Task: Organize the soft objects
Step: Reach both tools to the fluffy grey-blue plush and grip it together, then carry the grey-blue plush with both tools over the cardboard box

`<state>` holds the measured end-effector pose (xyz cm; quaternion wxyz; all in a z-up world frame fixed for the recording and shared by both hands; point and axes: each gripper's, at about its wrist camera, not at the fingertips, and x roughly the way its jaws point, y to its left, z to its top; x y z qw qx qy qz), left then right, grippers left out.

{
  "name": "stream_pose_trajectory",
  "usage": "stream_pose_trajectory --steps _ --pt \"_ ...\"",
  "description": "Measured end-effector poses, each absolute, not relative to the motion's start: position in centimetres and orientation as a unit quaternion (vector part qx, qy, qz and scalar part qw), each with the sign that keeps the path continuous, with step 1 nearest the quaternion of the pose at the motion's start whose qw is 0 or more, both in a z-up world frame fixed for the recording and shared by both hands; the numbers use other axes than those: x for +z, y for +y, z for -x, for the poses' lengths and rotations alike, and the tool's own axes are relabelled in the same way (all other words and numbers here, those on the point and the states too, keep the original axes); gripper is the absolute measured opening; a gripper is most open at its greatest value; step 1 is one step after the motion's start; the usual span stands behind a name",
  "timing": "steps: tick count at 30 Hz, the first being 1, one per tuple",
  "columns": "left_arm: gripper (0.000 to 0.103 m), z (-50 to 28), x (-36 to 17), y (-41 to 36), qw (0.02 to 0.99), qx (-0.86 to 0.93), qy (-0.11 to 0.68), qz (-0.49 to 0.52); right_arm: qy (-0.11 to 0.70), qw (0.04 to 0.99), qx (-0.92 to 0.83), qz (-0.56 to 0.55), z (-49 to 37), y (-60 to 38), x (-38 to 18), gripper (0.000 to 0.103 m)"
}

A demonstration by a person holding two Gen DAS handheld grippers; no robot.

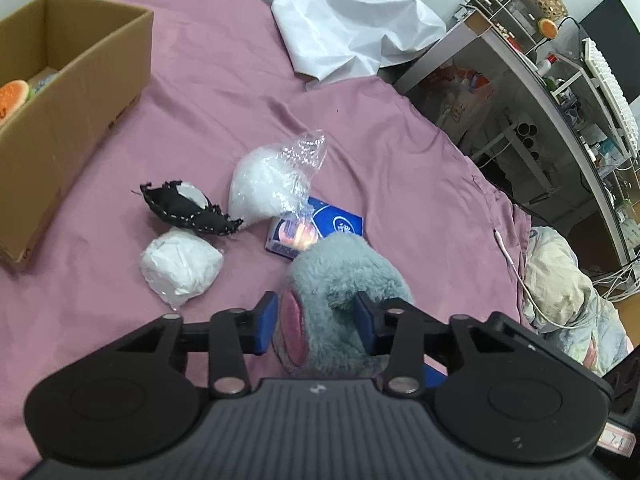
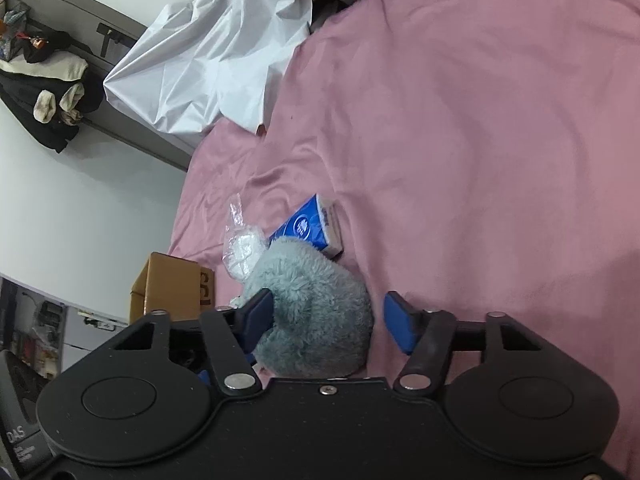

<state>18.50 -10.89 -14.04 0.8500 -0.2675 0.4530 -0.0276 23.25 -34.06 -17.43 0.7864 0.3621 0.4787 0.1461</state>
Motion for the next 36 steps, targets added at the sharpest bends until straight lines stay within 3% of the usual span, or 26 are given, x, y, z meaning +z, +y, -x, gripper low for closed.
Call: stream_pose_trajectory --steps 5,10,36 --pt "0.027 -18.7 -15.1 -10.4 0.841 -0.025 0.460 0.283 0.486 0.787 0.150 -0.350 -23.6 -33.4 -18.1 0.044" --pt "0.022 -18.4 -14.4 -10.4 0.844 -0.032 0.454 0.284 0.478 0.796 0.148 -0.340 -23.0 -33.4 -17.3 0.035" --pt "0.021 -15.0 -8.4 -5.0 0.877 -0.013 0.383 0.291 0.396 0.825 0.258 -0.308 -21.6 -28.2 -12.1 0.034"
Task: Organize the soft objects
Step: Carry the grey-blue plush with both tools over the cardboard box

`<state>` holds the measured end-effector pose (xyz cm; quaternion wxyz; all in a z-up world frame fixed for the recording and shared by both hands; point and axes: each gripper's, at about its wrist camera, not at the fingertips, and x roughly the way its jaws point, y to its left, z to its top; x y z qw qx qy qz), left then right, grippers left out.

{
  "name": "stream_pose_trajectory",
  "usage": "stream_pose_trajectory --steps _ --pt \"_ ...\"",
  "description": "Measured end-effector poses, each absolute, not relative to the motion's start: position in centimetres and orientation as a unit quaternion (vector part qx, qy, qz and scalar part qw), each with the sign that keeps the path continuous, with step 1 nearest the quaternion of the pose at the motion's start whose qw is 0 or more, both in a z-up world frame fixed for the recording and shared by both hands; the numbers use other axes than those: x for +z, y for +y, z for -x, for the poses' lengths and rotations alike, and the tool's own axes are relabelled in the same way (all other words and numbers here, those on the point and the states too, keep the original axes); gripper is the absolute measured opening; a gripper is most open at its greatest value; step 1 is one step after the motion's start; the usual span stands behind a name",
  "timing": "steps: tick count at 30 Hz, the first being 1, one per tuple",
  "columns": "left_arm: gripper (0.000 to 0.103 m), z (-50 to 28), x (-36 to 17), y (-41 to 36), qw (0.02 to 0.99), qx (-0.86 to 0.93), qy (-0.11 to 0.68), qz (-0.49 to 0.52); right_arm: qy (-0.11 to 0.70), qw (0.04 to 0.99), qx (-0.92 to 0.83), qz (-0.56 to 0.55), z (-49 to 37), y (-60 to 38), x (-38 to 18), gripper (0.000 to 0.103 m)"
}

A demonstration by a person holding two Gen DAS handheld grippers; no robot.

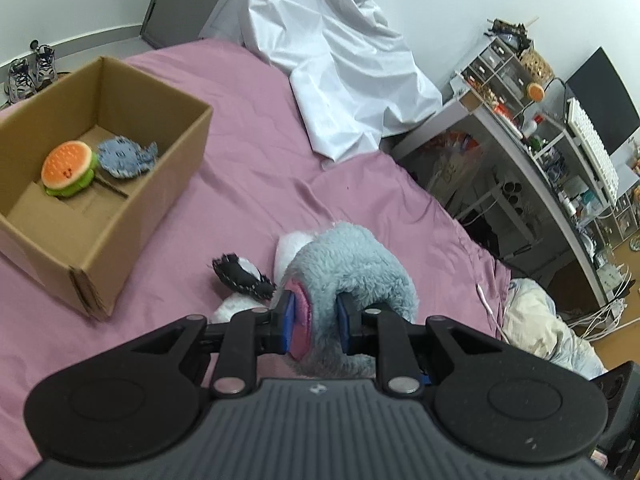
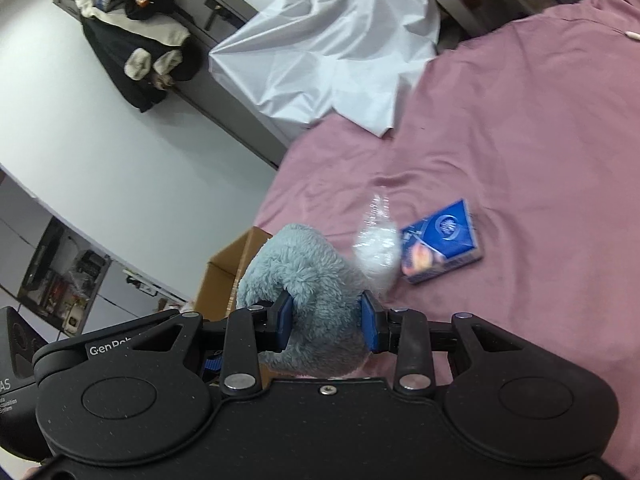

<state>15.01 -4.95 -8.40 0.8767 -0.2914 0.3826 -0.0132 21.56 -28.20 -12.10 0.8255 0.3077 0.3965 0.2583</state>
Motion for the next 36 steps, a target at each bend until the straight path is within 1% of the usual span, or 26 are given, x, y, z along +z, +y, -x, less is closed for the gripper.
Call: stream_pose_trajectory --steps 5,23,36 --pt "0.020 -14.5 -7.7 -3.8 0.881 -0.007 0.371 0.293 0.384 0.831 0.268 -0.299 -21.2 -26.9 -11.5 0.033" --pt "0.020 -13.4 -5.0 1.8 0.901 0.032 0.326 0.285 0.350 0.823 0.308 -0.325 -22.2 -20.6 -10.2 0.032" --pt "0.020 -13.9 -5.6 7.0 0.901 0.048 0.308 0.300 0.357 0.815 0.320 -0.326 -23.3 -15.7 -10.2 0.032"
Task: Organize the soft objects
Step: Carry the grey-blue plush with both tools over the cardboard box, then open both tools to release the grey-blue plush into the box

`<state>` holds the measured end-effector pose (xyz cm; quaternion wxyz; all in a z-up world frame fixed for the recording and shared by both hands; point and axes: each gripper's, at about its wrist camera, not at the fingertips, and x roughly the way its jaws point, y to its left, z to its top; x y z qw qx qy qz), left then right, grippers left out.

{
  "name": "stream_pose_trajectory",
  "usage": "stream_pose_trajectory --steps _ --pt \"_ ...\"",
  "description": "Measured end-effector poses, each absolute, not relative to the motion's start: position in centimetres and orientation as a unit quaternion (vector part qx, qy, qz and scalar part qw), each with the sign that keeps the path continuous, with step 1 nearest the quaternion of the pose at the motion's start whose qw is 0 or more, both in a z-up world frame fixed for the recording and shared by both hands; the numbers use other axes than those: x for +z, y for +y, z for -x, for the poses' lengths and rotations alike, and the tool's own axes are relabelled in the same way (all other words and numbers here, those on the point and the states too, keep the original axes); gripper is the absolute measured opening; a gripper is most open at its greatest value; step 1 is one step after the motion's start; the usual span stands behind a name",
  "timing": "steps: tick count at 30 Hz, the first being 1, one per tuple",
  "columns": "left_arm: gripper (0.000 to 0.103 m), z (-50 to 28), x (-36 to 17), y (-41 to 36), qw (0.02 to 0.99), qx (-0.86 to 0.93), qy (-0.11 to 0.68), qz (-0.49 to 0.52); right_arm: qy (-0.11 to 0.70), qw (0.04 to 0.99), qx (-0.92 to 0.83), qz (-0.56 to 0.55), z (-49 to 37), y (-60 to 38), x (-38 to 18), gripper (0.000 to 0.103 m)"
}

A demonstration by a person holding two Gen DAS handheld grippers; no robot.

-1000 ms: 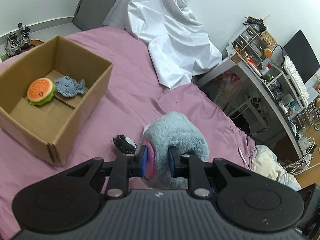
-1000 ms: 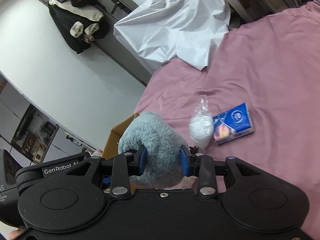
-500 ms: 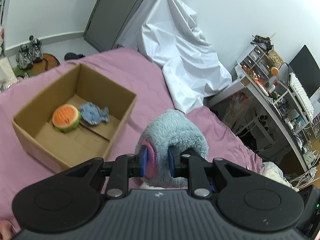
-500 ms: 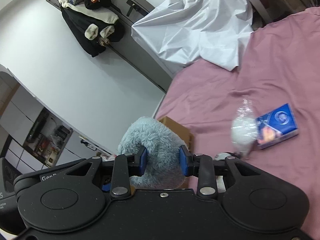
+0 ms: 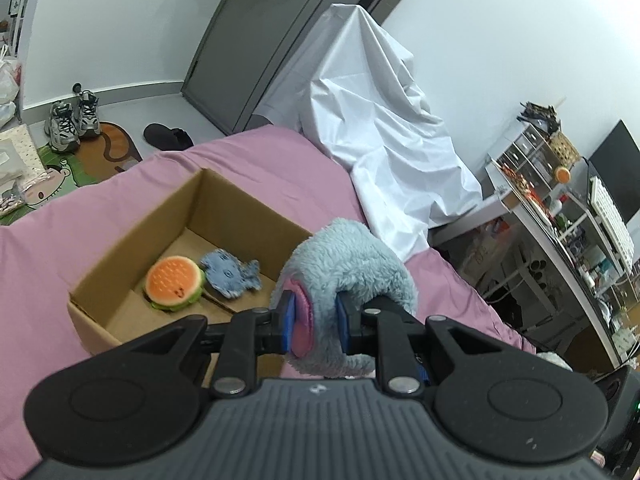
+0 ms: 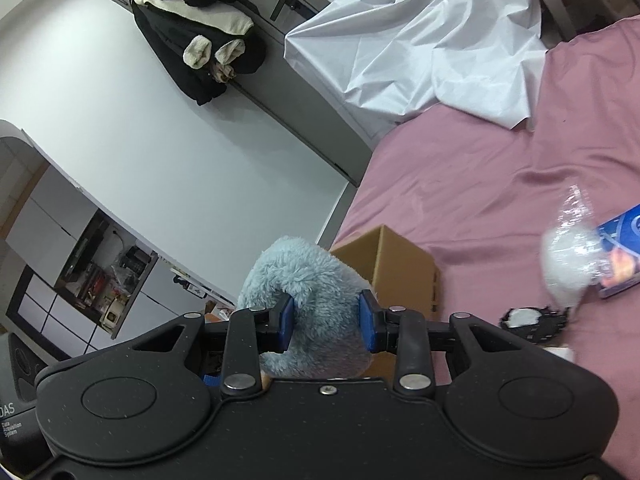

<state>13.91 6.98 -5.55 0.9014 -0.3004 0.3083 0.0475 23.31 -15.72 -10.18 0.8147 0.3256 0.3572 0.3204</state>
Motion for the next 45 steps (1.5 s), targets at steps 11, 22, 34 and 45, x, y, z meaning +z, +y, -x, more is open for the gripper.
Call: stream_pose_trajectory --steps 11,22,34,45 --pt "0.020 -15.2 -7.6 11.0 0.895 0.057 0.313 0.313 0.371 0.808 0.323 -0.324 -24.1 -12.1 -11.9 0.033" --pt "0.025 -17.4 -9.4 13.1 0.890 0.071 0.336 0.300 0.379 0.798 0.336 -0.326 -24.6 -11.1 -12.9 0.046" --pt "0.069 -16.0 -8.7 12.7 0.892 0.108 0.328 0.293 0.375 0.808 0.323 -0.319 -23.0 -12.6 -11.6 0.071" --pt "0.082 -14.0 -5.9 11.9 0.893 0.149 0.326 0.270 0.391 0.821 0.300 -0.289 -21.8 -15.6 -9.8 0.089"
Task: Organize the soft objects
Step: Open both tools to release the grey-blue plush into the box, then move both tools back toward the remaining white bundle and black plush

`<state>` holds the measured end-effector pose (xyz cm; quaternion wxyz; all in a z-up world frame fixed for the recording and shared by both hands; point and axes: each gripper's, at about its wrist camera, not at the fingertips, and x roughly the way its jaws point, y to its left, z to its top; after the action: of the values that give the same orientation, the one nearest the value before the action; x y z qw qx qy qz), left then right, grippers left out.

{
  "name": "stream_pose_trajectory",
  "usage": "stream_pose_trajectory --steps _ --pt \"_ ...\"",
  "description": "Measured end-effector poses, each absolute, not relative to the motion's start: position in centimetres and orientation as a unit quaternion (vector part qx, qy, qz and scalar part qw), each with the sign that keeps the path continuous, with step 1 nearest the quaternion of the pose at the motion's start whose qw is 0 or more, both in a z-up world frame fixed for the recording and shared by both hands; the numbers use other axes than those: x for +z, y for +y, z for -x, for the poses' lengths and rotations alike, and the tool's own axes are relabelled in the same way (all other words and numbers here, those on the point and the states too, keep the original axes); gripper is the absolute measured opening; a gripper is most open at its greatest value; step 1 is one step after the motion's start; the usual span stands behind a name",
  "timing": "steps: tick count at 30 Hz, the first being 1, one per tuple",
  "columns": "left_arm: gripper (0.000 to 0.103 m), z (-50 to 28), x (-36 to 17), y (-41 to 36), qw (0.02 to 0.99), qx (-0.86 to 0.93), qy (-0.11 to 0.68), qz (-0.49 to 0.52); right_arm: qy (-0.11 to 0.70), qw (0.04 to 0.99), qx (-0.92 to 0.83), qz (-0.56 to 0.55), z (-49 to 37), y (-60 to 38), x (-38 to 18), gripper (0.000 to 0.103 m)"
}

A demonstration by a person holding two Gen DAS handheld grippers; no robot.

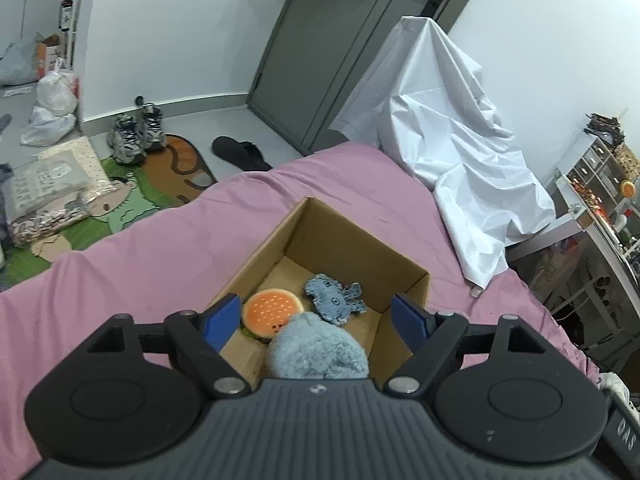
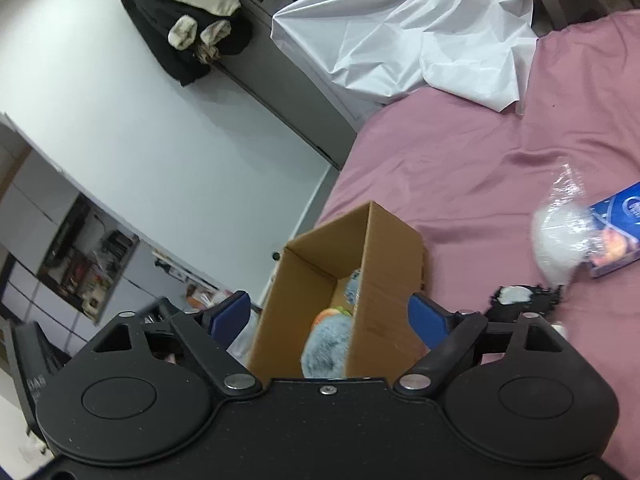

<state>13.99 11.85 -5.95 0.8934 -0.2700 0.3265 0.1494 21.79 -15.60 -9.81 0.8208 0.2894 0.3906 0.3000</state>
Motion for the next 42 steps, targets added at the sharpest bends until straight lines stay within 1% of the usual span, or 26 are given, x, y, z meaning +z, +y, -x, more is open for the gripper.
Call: stream_pose_trajectory --steps 2,11,20,31,36,42 --pt "0.087 -13.5 -5.6 11.8 0.892 0.157 0.327 0.269 0.399 0.821 0.296 -0.282 -21.5 -15.9 -9.5 0.089" --pt "0.087 -12.2 -4.3 10.5 0.890 0.159 0.341 0.257 0.403 0.835 0.287 -0.240 -20.5 -18.4 -7.7 0.093" --pt "0.088 -11.8 -4.1 8.2 0.892 0.143 0.349 0.249 0.417 0.843 0.284 -0.186 -20.4 -21.2 -7.6 0.094" --pt "0.088 -12.5 -4.3 4.6 0.893 0.122 0.364 0.235 0.435 0.838 0.292 -0.151 -20.6 -22.9 -8.0 0.094" --pt "0.088 -12.9 -4.6 2.5 0.892 0.113 0.374 0.229 0.434 0.840 0.289 -0.150 -20.9 -24.5 -8.1 0.094" --pt "0.088 -13.3 -5.4 0.1 0.887 0.105 0.389 0.224 0.438 0.840 0.267 -0.177 -22.1 -26.7 -8.6 0.094"
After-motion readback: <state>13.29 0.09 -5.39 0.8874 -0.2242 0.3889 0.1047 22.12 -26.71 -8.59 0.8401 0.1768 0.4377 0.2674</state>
